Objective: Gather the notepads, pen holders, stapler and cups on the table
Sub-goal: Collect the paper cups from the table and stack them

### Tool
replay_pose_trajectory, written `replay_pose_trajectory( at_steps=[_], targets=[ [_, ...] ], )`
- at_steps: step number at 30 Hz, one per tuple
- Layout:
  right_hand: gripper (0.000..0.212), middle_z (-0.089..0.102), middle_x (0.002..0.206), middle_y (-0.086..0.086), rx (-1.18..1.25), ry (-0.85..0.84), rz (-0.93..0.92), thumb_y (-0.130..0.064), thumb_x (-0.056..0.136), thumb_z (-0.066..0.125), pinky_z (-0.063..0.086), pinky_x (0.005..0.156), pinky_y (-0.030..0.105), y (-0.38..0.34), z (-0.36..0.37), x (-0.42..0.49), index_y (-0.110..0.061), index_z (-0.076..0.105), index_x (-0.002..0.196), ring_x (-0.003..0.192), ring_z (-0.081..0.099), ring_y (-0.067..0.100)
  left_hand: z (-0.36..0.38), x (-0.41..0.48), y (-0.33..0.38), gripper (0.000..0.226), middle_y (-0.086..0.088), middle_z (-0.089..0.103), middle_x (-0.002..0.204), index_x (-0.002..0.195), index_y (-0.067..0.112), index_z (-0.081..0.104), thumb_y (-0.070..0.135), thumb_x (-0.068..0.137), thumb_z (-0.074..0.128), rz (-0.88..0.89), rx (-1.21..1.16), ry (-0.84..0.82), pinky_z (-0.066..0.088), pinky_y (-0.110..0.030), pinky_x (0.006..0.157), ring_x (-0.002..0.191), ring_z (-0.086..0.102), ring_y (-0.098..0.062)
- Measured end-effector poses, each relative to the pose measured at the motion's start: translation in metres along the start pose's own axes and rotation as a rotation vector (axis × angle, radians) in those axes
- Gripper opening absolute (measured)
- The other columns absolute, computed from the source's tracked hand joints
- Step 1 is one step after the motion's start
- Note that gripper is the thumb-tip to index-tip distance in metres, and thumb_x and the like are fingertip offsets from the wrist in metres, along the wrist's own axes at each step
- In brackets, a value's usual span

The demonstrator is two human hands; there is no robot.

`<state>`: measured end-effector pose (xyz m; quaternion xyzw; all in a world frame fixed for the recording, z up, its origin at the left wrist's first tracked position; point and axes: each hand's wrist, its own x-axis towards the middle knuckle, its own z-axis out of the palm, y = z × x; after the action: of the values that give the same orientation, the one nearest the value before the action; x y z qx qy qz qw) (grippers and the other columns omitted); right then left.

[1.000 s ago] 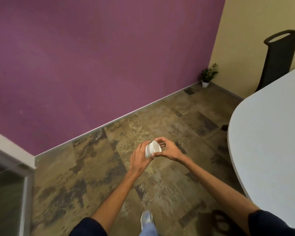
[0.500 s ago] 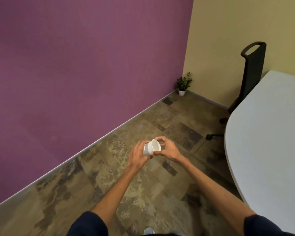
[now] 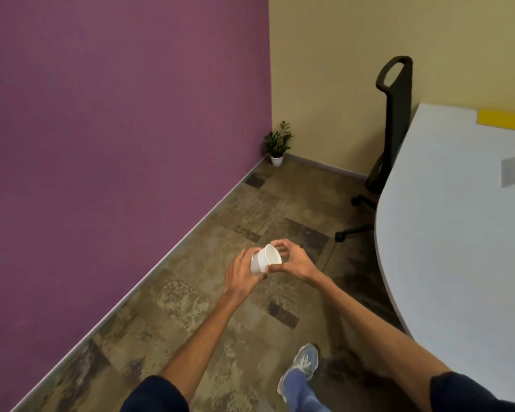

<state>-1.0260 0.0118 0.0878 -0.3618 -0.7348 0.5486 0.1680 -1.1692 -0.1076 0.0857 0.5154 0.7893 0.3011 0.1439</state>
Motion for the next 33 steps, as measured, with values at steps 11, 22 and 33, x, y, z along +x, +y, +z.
replay_pose_trajectory(
  at_steps=[11, 22, 33],
  targets=[
    [0.076, 0.064, 0.116, 0.004, 0.132, 0.241, 0.098, -0.013, 0.058, 0.093, 0.053, 0.083, 0.020, 0.028, -0.166, 0.115, -0.015, 0.054, 0.123, 0.103, 0.064, 0.017, 0.079, 0.203, 0.085, 0.069, 0.009, 0.062, 0.118, 0.123, 0.026, 0.058, 0.035, 0.061, 0.085, 0.177, -0.051, -0.114, 0.051, -0.034, 0.079, 0.102, 0.061, -0.016],
    [0.076, 0.058, 0.121, -0.001, 0.147, 0.487, 0.233, -0.026, 0.064, 0.090, 0.053, 0.082, 0.020, 0.078, -0.291, 0.123, -0.022, 0.048, 0.128, 0.103, 0.060, 0.013, 0.175, 0.311, 0.178, 0.070, 0.008, 0.060, 0.120, 0.126, 0.025, 0.056, 0.037, 0.063, 0.086, 0.397, -0.050, -0.347, 0.053, -0.030, 0.079, 0.101, 0.059, -0.013],
    [0.066, 0.059, 0.123, -0.001, 0.150, 0.781, 0.369, -0.028, 0.066, 0.089, 0.055, 0.083, 0.026, 0.118, -0.401, 0.166, -0.020, 0.056, 0.123, 0.108, 0.059, 0.020, 0.273, 0.436, 0.263, 0.070, 0.006, 0.057, 0.121, 0.126, 0.023, 0.054, 0.033, 0.066, 0.088, 0.558, -0.147, -0.618, 0.056, -0.029, 0.085, 0.105, 0.058, -0.012]
  ],
)
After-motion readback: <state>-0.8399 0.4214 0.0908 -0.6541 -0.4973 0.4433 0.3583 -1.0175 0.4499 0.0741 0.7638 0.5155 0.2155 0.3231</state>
